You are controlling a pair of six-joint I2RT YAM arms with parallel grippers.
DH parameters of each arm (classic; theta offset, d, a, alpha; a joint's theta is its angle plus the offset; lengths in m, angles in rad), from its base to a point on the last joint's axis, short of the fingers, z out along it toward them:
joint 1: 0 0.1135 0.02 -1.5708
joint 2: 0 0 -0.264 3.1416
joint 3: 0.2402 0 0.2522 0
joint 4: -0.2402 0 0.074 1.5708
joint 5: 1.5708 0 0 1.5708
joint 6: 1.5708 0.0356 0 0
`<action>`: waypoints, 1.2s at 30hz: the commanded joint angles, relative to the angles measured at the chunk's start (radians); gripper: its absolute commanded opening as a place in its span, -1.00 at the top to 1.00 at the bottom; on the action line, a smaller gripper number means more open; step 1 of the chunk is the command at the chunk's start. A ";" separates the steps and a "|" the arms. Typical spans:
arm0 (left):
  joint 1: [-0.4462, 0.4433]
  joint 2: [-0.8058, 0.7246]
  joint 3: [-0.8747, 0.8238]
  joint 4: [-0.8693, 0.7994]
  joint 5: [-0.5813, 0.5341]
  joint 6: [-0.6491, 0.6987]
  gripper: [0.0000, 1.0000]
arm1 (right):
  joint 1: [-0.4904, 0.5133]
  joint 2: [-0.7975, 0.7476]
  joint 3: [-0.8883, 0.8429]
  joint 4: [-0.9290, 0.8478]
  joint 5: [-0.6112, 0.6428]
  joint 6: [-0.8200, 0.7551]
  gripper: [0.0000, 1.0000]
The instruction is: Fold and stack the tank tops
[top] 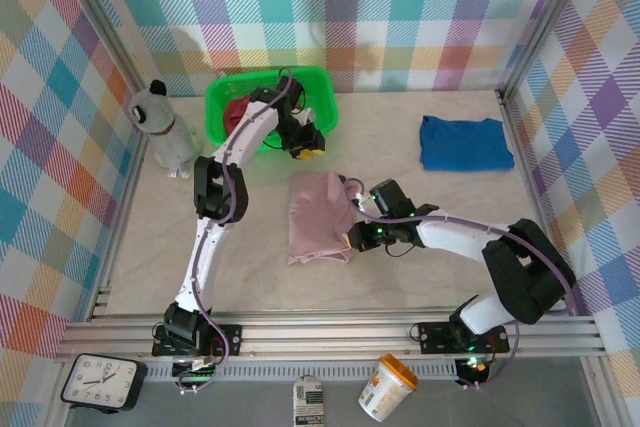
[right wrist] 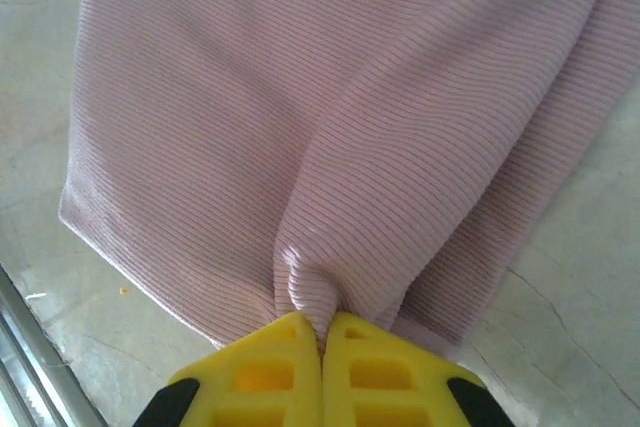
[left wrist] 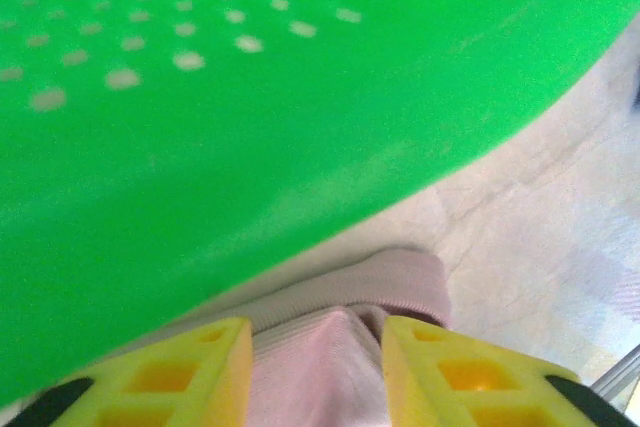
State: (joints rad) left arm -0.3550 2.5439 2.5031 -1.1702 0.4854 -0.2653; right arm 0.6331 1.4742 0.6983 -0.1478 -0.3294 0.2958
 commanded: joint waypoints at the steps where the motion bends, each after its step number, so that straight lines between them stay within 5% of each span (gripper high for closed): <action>1: 0.004 -0.093 0.031 -0.001 -0.037 0.049 0.14 | -0.010 -0.038 -0.012 -0.072 0.007 -0.030 0.89; 10: 0.002 -0.169 -0.229 -0.012 -0.161 0.160 0.12 | -0.013 -0.111 0.006 -0.177 -0.003 -0.057 0.54; 16: -0.008 -0.214 -0.419 0.058 -0.118 0.179 0.13 | -0.014 -0.119 0.011 -0.226 0.038 -0.024 0.16; 27: -0.034 -0.264 -0.583 0.097 -0.141 0.186 0.23 | -0.013 0.032 0.050 -0.182 0.051 -0.053 0.24; 36: -0.036 -0.272 -0.482 0.087 -0.146 0.183 0.21 | -0.013 0.034 0.045 -0.164 0.052 -0.038 0.27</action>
State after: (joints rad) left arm -0.3817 2.3116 1.9888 -1.0458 0.3428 -0.0841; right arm 0.6266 1.5112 0.7284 -0.3264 -0.2867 0.2611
